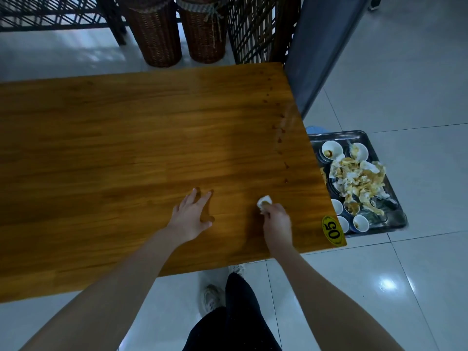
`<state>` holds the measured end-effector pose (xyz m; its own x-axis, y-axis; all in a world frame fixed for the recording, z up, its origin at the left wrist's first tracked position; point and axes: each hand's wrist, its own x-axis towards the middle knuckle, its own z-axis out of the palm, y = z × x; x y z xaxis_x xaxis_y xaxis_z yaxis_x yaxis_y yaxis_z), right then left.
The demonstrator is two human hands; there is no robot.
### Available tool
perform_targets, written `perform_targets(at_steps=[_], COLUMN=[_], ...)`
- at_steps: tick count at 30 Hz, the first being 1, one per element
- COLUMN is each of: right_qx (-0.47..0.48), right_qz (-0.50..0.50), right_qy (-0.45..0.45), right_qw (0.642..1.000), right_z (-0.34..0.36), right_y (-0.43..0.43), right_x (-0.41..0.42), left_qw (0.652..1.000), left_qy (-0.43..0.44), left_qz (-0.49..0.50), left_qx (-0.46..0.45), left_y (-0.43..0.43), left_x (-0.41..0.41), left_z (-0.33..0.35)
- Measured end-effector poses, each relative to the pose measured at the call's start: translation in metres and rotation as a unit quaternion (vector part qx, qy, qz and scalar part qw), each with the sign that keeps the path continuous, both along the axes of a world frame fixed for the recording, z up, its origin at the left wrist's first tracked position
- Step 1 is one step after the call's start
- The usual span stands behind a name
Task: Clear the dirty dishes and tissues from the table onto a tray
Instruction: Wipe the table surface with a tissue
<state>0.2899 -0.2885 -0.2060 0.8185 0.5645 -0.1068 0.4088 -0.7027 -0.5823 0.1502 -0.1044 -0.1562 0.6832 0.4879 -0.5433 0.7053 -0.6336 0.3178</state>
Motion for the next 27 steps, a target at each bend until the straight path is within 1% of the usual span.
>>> perform_targets(at_steps=[2,6,8,10,13,15,17,19,23,25,27], right_qx=[-0.018,-0.031,-0.027,-0.030,-0.040,-0.035,-0.033,-0.028,-0.001,-0.005,-0.014], right_qz=[0.057,0.125,0.103,0.045,-0.017,-0.039,-0.045,-0.007,0.152,0.176,0.178], right_qy=[-0.014,-0.018,-0.017,-0.009,0.001,0.004,-0.005,-0.016,-0.008,-0.004,-0.009], right_qw=[0.998,0.992,0.994,0.998,0.999,0.999,0.998,0.999,0.988,0.984,0.984], right_z=[-0.004,-0.006,-0.003,0.000,0.002,0.002,0.001,0.001,-0.001,-0.005,-0.006], right_y=[0.012,0.010,0.003,-0.001,-0.010,-0.011,-0.007,0.000,0.008,0.008,0.006], right_x=[-0.007,0.009,0.034,0.066,0.113,0.126,0.122,0.103,0.070,0.076,0.091], left_qw=[1.000,1.000,1.000,1.000,1.000,1.000,1.000,0.999,0.999,0.999,1.000], left_qy=[0.004,0.017,0.016,0.015,0.020,0.018,0.024,0.032,0.029,0.026,0.020], left_qz=[0.002,0.010,0.011,0.013,0.017,0.017,0.019,0.018,0.016,0.015,0.014], left_qx=[-0.003,0.009,0.012,0.008,0.003,0.001,-0.004,-0.007,-0.013,-0.013,-0.010], left_y=[0.001,0.009,0.017,0.023,0.028,0.030,0.032,0.034,0.041,0.044,0.048], left_x=[0.004,0.017,0.028,0.039,0.053,0.060,0.069,0.077,0.098,0.108,0.117], left_z=[0.001,0.004,0.006,0.007,0.005,0.003,0.000,0.000,-0.001,-0.001,-0.001])
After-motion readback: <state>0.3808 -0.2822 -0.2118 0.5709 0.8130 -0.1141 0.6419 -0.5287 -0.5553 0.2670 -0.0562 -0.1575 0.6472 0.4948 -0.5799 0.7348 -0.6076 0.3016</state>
